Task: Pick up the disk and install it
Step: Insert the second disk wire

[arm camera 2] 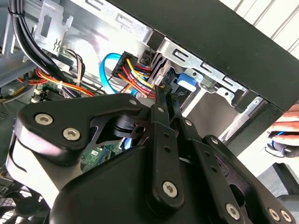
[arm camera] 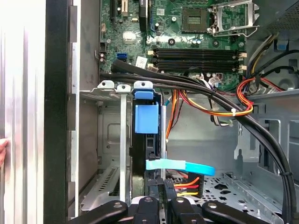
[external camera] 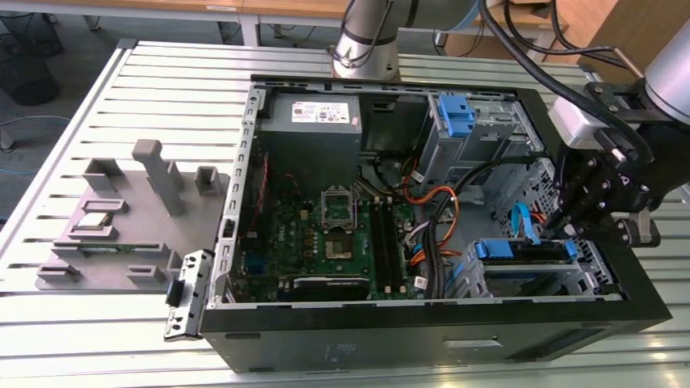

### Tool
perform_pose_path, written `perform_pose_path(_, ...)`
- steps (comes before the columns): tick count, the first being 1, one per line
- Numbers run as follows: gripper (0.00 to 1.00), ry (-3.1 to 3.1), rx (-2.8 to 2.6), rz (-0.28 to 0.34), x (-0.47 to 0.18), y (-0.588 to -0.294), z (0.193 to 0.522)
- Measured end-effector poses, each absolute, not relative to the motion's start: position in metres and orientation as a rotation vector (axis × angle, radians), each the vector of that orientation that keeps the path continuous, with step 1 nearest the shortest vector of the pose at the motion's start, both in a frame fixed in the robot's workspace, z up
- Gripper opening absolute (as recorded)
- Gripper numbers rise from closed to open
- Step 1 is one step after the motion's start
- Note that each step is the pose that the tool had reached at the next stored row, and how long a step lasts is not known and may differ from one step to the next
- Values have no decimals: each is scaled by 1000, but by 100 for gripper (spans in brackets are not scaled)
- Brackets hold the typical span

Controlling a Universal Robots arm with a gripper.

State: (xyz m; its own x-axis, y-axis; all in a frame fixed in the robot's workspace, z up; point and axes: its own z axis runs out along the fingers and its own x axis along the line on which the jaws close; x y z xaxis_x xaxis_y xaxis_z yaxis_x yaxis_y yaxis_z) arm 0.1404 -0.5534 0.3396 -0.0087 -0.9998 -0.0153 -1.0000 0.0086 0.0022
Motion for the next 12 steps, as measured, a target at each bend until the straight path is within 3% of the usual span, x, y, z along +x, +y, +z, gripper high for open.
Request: perform_pose_path(12,16,2198,-2228,15,138,-558,338)
